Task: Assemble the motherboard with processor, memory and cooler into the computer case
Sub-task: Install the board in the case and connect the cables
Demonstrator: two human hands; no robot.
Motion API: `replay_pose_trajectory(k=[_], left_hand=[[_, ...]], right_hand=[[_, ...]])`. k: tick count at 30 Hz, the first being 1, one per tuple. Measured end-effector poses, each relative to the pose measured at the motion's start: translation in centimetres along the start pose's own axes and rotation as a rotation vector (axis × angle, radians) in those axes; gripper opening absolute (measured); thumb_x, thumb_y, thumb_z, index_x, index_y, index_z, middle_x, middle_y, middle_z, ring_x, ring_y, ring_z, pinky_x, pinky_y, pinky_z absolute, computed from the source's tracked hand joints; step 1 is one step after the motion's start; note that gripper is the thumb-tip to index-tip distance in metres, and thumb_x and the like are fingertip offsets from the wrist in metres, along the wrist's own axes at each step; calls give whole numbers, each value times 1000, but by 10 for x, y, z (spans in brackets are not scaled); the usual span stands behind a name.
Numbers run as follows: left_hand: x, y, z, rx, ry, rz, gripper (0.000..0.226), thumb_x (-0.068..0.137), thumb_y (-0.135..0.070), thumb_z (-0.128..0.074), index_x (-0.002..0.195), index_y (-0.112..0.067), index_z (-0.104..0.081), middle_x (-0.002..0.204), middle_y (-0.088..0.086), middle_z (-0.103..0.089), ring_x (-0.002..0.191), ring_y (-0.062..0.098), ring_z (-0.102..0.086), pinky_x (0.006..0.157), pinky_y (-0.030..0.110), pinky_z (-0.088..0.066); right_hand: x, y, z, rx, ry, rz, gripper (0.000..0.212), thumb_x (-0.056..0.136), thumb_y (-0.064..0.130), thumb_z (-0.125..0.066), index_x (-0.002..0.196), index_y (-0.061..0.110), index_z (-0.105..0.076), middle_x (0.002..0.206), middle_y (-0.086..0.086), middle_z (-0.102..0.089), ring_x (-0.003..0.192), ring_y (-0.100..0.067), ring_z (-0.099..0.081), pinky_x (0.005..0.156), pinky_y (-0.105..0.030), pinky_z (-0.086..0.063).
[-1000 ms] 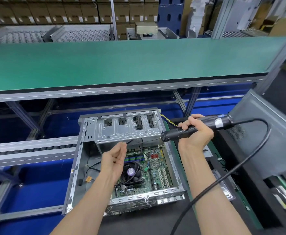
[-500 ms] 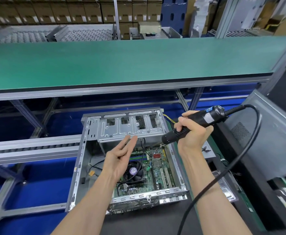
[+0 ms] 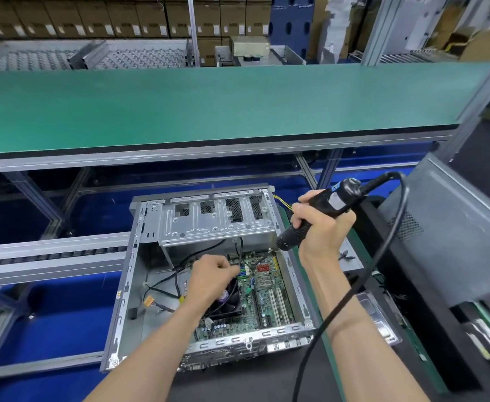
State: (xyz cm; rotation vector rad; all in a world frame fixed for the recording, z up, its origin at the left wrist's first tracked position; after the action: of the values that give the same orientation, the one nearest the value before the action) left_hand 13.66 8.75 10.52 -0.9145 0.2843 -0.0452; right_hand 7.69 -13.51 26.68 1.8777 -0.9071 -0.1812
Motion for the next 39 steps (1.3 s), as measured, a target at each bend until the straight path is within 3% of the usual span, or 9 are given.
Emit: replay_pose_trajectory(k=[3,6,9,15,20,29,31,35,39], left_hand=[[0,-23,-17,434,77,-153,4,82,-40,-67,81,-38,-69,63,-14,-63,56,0,-56,65,25,-51],[7,-32,-34,676,162,-250,40,91,-31,-49,129,-41,-60,98,0,-74,88,21,-67,81,39,-53],[17,-34,-45,878,269,-318,56,91,-22,-42,143,-44,-46,109,8,-73,93,30,-68,82,42,-51],[27,-36,-44,946,418,-326,71,78,-12,-39,135,-50,-55,123,8,-69,97,30,-68,75,37,-47],[23,-27,-37,873,370,-306,66,82,-12,-39,129,-55,-57,131,6,-66,100,31,-66,90,47,-51],[27,-20,-37,803,363,-247,58,84,-17,-41,123,-55,-62,125,5,-69,101,32,-66,88,46,-53],[26,-21,-37,793,368,-244,57,85,-17,-41,122,-54,-63,127,3,-68,104,30,-66,89,45,-52],[27,-22,-37,790,371,-237,54,87,-18,-43,121,-54,-64,124,3,-69,104,30,-65,90,45,-52],[25,-22,-37,790,382,-219,55,86,-16,-44,121,-52,-65,122,5,-69,105,31,-65,90,45,-51]], right_hand=[[-5,-11,-4,-38,13,-36,20,64,-10,-64,64,9,-64,52,-5,-51,43,-18,-42,47,-24,-35],[-9,-22,-8,-66,40,-75,13,64,-10,-63,70,1,-60,50,-3,-49,42,-17,-40,46,-22,-34],[-10,-31,-8,-65,54,-97,14,65,-12,-62,75,-3,-60,51,-2,-50,42,-16,-41,45,-22,-34],[-9,-44,-6,-71,58,-113,12,66,-11,-62,73,-2,-59,49,-6,-46,42,-17,-40,46,-21,-36],[-11,-53,-6,-86,47,-129,11,65,-9,-64,72,-2,-60,52,-9,-48,42,-18,-41,45,-23,-37],[-15,-60,-10,-94,71,-122,15,64,-9,-65,67,5,-62,53,-10,-50,45,-19,-41,49,-27,-37],[-15,-60,-16,-103,156,-114,12,64,-10,-64,69,1,-63,54,-9,-52,44,-20,-41,49,-27,-38],[-19,-64,-46,-216,559,-143,17,65,-9,-69,82,-6,-66,56,-11,-55,45,-22,-45,47,-33,-39],[-21,-75,-56,-245,614,-229,22,67,-9,-70,82,8,-71,62,-17,-53,53,-27,-42,53,-38,-36]])
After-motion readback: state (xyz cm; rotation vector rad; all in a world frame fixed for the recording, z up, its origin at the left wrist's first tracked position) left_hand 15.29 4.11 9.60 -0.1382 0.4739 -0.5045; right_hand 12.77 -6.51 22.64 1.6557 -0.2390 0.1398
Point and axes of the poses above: each hand's wrist, its own x-axis towards the middle knuckle, its own z-axis out of the back of the hand, y = z × x, the point moved 8 cm from there along x, towards the middle knuckle
